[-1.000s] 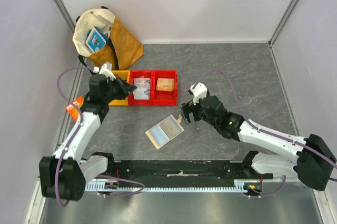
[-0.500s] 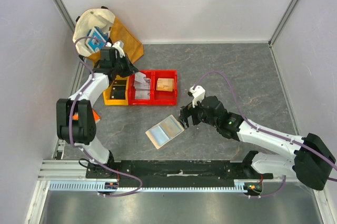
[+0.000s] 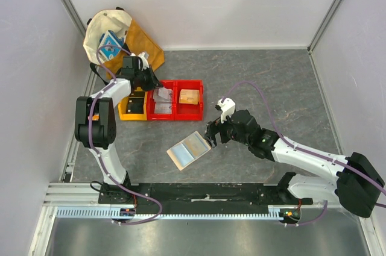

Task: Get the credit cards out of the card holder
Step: Place the credit card in the storage box.

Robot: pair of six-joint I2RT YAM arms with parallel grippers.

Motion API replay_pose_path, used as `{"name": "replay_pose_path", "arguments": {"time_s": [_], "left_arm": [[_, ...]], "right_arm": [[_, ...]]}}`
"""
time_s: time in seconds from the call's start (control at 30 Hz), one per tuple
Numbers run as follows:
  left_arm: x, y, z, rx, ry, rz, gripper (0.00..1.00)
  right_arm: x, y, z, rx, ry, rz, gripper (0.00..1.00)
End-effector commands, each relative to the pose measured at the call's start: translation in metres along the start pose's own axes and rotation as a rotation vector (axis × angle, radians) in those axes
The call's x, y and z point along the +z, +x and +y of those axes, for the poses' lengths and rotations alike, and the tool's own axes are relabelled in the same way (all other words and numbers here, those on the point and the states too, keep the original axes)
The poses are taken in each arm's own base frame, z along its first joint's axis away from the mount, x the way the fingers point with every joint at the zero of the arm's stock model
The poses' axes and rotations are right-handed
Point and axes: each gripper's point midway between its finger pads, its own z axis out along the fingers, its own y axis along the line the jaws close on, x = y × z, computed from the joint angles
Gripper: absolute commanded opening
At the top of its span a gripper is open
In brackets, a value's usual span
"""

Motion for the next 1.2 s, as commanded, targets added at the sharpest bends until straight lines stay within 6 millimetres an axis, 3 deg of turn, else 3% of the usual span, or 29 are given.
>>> {"name": "replay_pose_path", "arguments": {"time_s": [0.0,0.2,0.27,0.47,0.67,0.8,0.93,1.03,1.17], "left_arm": [[0.0,-0.029,-0.013,0.02,0.042,-0.071,0.11],[-0.008,-0.04,-0.007,0.034,-0.017,-0.115,0.38],[-0.013,-0.046,-0.008,0.043,-0.031,-0.127,0.43],[-0.046,-0.069,-0.023,0.063,-0.072,-0.191,0.65],[-0.093,-0.071,-0.051,0.052,-0.099,-0.247,0.65],[-0.12,-0.041,-0.079,0.043,-0.042,-0.233,0.65],[-0.134,0.009,-0.109,0.067,0.012,-0.193,0.63],[-0.136,0.064,-0.115,0.064,0.025,-0.113,0.62],[-0.146,0.117,-0.113,0.02,0.054,-0.048,0.59]], "right_arm": [[0.0,-0.007,0.002,0.001,-0.012,-0.018,0.98],[0.0,-0.009,0.003,0.001,-0.013,-0.021,0.98],[-0.001,-0.009,0.003,0.001,-0.013,-0.021,0.98],[0.0,-0.005,0.002,0.011,-0.008,0.0,0.98],[0.004,-0.005,0.011,0.008,-0.052,0.027,0.98],[0.01,-0.004,0.024,0.004,-0.123,0.065,0.98],[0.015,-0.004,0.031,0.018,-0.152,0.084,0.97],[0.02,-0.006,0.035,0.02,-0.161,0.092,0.91],[0.023,0.001,0.038,0.037,-0.168,0.138,0.83]]}}
